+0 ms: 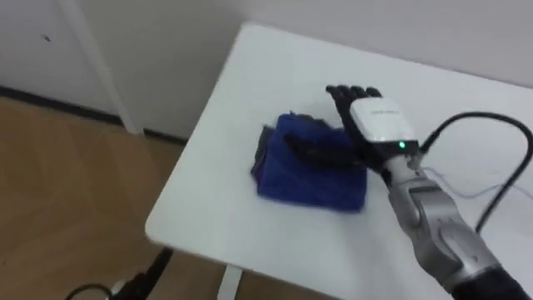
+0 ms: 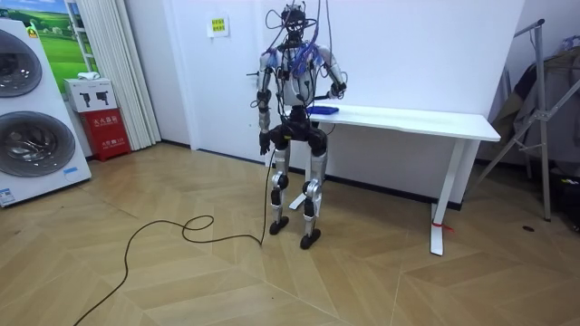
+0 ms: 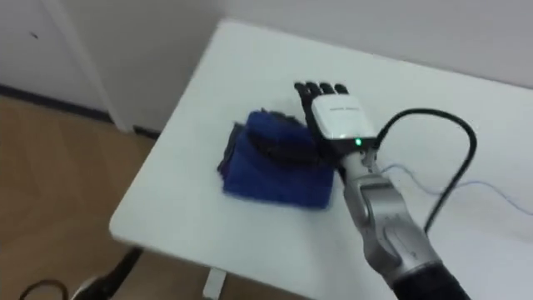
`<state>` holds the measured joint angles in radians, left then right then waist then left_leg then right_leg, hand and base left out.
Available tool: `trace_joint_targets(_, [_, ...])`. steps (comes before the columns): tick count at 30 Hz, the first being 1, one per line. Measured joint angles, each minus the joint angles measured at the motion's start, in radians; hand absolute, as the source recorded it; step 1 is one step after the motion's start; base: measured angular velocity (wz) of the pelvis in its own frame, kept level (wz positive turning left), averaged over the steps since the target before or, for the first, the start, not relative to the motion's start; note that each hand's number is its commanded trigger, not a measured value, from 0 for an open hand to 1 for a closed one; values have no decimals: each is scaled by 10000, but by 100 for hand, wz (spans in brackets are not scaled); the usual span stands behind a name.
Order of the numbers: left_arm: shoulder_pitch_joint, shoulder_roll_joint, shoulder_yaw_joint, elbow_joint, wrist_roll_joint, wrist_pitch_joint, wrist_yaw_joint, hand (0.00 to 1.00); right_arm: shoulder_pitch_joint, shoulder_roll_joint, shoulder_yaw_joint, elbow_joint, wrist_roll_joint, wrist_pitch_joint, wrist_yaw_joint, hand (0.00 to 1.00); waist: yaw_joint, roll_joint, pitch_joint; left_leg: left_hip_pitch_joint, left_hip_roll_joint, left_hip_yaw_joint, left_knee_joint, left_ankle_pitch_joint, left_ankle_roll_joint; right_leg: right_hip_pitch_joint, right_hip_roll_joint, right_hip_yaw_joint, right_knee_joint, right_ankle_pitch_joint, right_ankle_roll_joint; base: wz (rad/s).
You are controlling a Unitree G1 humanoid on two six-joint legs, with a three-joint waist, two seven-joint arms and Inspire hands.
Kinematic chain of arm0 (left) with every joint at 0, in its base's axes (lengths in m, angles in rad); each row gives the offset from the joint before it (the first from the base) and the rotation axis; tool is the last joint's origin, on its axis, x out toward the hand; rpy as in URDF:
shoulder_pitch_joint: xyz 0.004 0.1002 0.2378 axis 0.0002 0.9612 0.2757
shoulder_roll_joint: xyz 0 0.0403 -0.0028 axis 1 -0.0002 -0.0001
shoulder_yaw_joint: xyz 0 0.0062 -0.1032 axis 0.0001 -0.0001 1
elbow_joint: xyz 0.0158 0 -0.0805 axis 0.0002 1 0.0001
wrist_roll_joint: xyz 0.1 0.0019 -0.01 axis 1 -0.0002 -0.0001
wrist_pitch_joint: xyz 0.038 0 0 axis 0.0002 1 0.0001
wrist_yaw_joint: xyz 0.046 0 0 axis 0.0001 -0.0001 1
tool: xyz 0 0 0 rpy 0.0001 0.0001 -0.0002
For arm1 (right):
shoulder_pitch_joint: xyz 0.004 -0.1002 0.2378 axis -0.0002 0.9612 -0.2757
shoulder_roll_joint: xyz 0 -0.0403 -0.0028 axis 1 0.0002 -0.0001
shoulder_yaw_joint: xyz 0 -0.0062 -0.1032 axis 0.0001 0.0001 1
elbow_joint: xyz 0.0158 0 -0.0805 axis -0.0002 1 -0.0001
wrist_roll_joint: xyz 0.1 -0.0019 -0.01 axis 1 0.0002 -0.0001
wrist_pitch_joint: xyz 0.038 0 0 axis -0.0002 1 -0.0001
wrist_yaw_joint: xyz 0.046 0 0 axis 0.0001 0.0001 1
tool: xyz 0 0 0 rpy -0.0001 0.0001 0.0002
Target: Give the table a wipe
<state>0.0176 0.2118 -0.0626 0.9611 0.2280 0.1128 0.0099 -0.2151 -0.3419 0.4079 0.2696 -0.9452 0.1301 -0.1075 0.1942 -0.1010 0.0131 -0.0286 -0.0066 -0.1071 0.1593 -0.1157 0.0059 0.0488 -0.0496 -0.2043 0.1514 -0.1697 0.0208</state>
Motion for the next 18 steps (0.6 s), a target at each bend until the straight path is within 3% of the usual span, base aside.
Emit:
trace_joint_targets(1, [1,8,19,58,18,0,4,0,14,1,30,-69,-85,-126,1,0,79,4,3,34,-36,-352,1,-2,-3,-66,-6,-25,-240,80,-25,0])
trace_joint_targets(2, [3,-4,29,159,16,-1,18,0,29,2,38,-122,-134,-220,-25,0,25,45,-6,41,-77,-379,-6,-25,-24,-89,-59,-309,-282,180,-228,0])
trace_joint_targets(5, [7,-54,54,410,15,-43,20,0,247,-2,28,-115,-138,-151,-31,0,-50,268,-13,222,-53,-204,-102,-31,-33,96,-5,-488,-89,194,-238,8])
trace_joint_targets(15, [62,-115,78,417,3,-82,428,0,720,-2,-127,-198,-229,-143,-331,0,-307,223,-16,247,-134,-32,-61,-149,18,44,-15,-407,39,184,-229,-3])
trace_joint_targets(18, [159,-106,89,405,18,-89,451,0,1318,8,-395,-880,-421,-432,-469,0,-311,217,-25,241,-173,-19,-43,-158,51,53,-43,-354,78,192,-212,-1])
